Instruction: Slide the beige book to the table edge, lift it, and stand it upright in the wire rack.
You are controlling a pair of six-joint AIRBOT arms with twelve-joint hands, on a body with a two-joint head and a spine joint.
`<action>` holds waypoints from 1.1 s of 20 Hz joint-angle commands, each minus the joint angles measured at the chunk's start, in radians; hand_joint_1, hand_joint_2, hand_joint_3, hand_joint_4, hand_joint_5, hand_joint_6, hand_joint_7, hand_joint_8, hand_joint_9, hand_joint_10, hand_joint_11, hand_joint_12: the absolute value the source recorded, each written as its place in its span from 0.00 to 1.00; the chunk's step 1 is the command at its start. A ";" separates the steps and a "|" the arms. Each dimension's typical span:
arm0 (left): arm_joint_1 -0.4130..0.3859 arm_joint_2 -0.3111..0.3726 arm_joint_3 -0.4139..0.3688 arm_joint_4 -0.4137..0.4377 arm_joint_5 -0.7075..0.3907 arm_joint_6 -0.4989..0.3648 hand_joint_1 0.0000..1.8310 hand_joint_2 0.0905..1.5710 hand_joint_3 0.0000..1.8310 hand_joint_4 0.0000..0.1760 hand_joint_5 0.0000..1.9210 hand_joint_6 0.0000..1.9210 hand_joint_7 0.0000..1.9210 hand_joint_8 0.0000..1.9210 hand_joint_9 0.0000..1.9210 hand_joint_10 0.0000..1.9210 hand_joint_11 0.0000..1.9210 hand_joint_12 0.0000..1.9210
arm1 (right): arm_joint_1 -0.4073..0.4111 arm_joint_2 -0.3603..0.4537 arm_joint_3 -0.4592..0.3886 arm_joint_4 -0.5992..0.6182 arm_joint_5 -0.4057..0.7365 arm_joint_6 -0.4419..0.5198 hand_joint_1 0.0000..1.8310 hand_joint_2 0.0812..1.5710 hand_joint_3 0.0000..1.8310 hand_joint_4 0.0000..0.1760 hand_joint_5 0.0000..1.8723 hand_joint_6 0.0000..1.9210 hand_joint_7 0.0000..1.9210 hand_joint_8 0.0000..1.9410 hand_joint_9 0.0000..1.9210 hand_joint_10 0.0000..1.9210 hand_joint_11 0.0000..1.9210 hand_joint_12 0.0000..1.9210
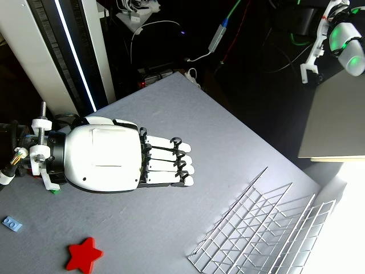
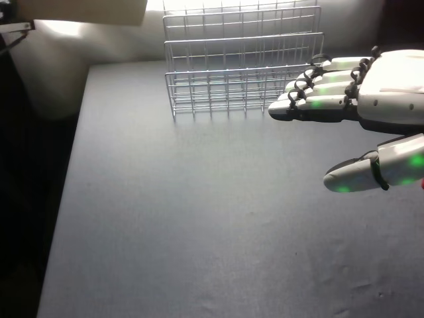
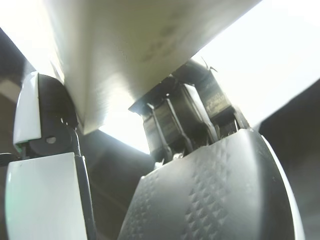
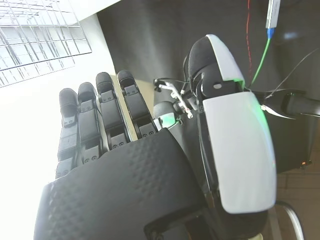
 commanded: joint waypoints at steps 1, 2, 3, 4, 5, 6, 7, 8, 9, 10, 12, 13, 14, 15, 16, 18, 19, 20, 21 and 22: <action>-0.008 -0.005 0.012 0.000 -0.138 -0.028 0.66 0.76 0.00 0.00 0.38 0.62 0.45 0.76 0.42 0.88 0.32 1.00 | 0.012 0.006 0.001 0.047 0.076 0.004 0.05 0.74 0.00 0.00 0.06 0.00 0.09 0.00 0.08 0.00 0.00 0.24; -0.006 -0.014 0.017 0.000 -0.139 -0.033 0.66 0.76 0.00 0.00 0.38 0.62 0.45 0.76 0.42 0.88 0.32 1.00 | 0.012 0.006 0.001 0.047 0.076 0.004 0.06 0.74 0.00 0.00 0.06 0.00 0.09 0.00 0.08 0.00 0.00 0.24; -0.001 -0.030 0.025 0.000 -0.151 -0.045 0.66 0.76 0.00 0.00 0.38 0.62 0.45 0.76 0.42 0.88 0.31 1.00 | 0.012 0.006 0.001 0.047 0.076 0.003 0.06 0.74 0.00 0.00 0.05 0.00 0.08 0.00 0.07 0.00 0.00 0.24; 0.002 -0.044 0.032 0.000 -0.164 -0.055 0.66 0.76 0.00 0.00 0.38 0.62 0.45 0.76 0.42 0.88 0.31 1.00 | 0.012 0.006 0.001 0.047 0.076 0.003 0.06 0.74 0.00 0.00 0.05 0.00 0.08 0.00 0.07 0.00 0.00 0.23; 0.005 -0.054 0.038 0.000 -0.174 -0.065 0.66 0.77 0.00 0.00 0.37 0.63 0.44 0.77 0.42 0.89 0.32 1.00 | 0.012 0.006 0.001 0.047 0.076 0.002 0.06 0.74 0.00 0.00 0.05 0.00 0.08 0.00 0.07 0.00 0.00 0.23; 0.009 -0.066 0.046 0.000 -0.182 -0.078 0.66 0.77 0.00 0.00 0.36 0.64 0.44 0.78 0.42 0.89 0.32 1.00 | 0.012 0.006 0.001 0.047 0.076 0.002 0.06 0.74 0.00 0.00 0.05 0.00 0.08 0.00 0.07 0.00 0.00 0.22; 0.015 -0.082 0.055 0.001 -0.188 -0.094 0.66 0.77 0.00 0.00 0.37 0.63 0.44 0.77 0.42 0.89 0.32 1.00 | 0.012 0.006 0.001 0.047 0.076 0.002 0.07 0.74 0.00 0.00 0.05 0.00 0.07 0.00 0.07 0.00 0.00 0.20; 0.022 -0.094 0.062 0.001 -0.197 -0.109 0.66 0.77 0.00 0.00 0.37 0.63 0.45 0.76 0.43 0.89 0.33 1.00 | 0.012 0.006 0.001 0.047 0.077 0.002 0.06 0.74 0.00 0.00 0.05 0.00 0.07 0.00 0.07 0.00 0.00 0.20; 0.025 -0.102 0.066 0.001 -0.198 -0.117 0.66 0.77 0.00 0.00 0.37 0.63 0.45 0.76 0.42 0.88 0.33 1.00 | 0.012 0.006 0.001 0.047 0.079 0.001 0.07 0.74 0.00 0.00 0.05 0.00 0.08 0.00 0.08 0.00 0.00 0.23; 0.032 -0.112 0.072 0.001 -0.205 -0.130 0.66 0.77 0.00 0.00 0.37 0.63 0.45 0.76 0.43 0.88 0.34 1.00 | 0.012 0.006 0.001 0.047 0.080 0.001 0.06 0.75 0.00 0.00 0.05 0.00 0.08 0.00 0.07 0.00 0.00 0.21; 0.044 -0.132 0.084 0.000 -0.212 -0.151 0.66 0.77 0.00 0.00 0.37 0.63 0.44 0.77 0.41 0.89 0.32 1.00 | 0.012 0.006 0.001 0.047 0.081 -0.001 0.06 0.75 0.00 0.00 0.06 0.00 0.08 0.00 0.07 0.00 0.00 0.20; 0.049 -0.141 0.090 0.000 -0.215 -0.161 0.66 0.77 0.00 0.00 0.36 0.64 0.44 0.78 0.41 0.90 0.33 1.00 | 0.012 0.006 0.001 0.047 0.081 -0.001 0.06 0.75 0.00 0.00 0.06 0.00 0.08 0.00 0.07 0.00 0.00 0.22; 0.052 -0.149 0.096 0.001 -0.217 -0.167 0.66 0.77 0.00 0.00 0.36 0.64 0.44 0.78 0.41 0.91 0.33 1.00 | 0.012 0.006 0.001 0.047 0.081 -0.001 0.06 0.74 0.00 0.00 0.06 0.00 0.08 0.00 0.07 0.00 0.00 0.24; 0.056 -0.161 0.106 0.001 -0.222 -0.182 0.66 0.77 0.00 0.00 0.37 0.64 0.44 0.78 0.41 0.91 0.33 1.00 | 0.012 0.006 0.001 0.047 0.081 -0.001 0.07 0.74 0.00 0.00 0.06 0.00 0.08 0.00 0.07 0.00 0.00 0.23; 0.059 -0.168 0.111 0.001 -0.226 -0.188 0.66 0.77 0.00 0.00 0.37 0.63 0.44 0.78 0.41 0.90 0.34 1.00 | 0.012 0.006 0.001 0.047 0.081 -0.002 0.06 0.74 0.00 0.00 0.05 0.00 0.08 0.00 0.07 0.00 0.00 0.21; 0.064 -0.175 0.110 0.001 -0.229 -0.188 0.66 0.77 0.00 0.00 0.37 0.63 0.45 0.76 0.42 0.89 0.33 1.00 | 0.012 0.006 0.001 0.047 0.081 -0.002 0.07 0.74 0.00 0.00 0.06 0.00 0.09 0.00 0.07 0.00 0.00 0.22; 0.065 -0.176 0.105 0.001 -0.235 -0.188 0.66 0.76 0.00 0.00 0.38 0.62 0.45 0.76 0.42 0.88 0.33 1.00 | 0.012 0.006 0.001 0.047 0.081 -0.002 0.07 0.74 0.00 0.00 0.05 0.00 0.09 0.00 0.07 0.00 0.00 0.21; 0.067 -0.176 0.097 0.003 -0.241 -0.188 0.66 0.77 0.00 0.00 0.37 0.63 0.45 0.76 0.41 0.89 0.32 1.00 | 0.012 0.006 0.001 0.047 0.081 -0.002 0.07 0.75 0.00 0.00 0.05 0.00 0.09 0.00 0.07 0.00 0.00 0.20; 0.071 -0.173 0.082 0.012 -0.243 -0.188 0.66 0.77 0.00 0.00 0.37 0.62 0.45 0.77 0.42 0.89 0.33 1.00 | 0.012 0.006 0.001 0.047 0.081 -0.002 0.06 0.75 0.00 0.00 0.06 0.00 0.09 0.00 0.08 0.00 0.00 0.21; 0.074 -0.169 0.067 0.023 -0.244 -0.187 0.66 0.77 0.00 0.00 0.38 0.62 0.45 0.77 0.42 0.89 0.33 1.00 | 0.012 0.006 0.001 0.047 0.080 -0.002 0.06 0.75 0.00 0.00 0.05 0.00 0.08 0.00 0.07 0.00 0.00 0.22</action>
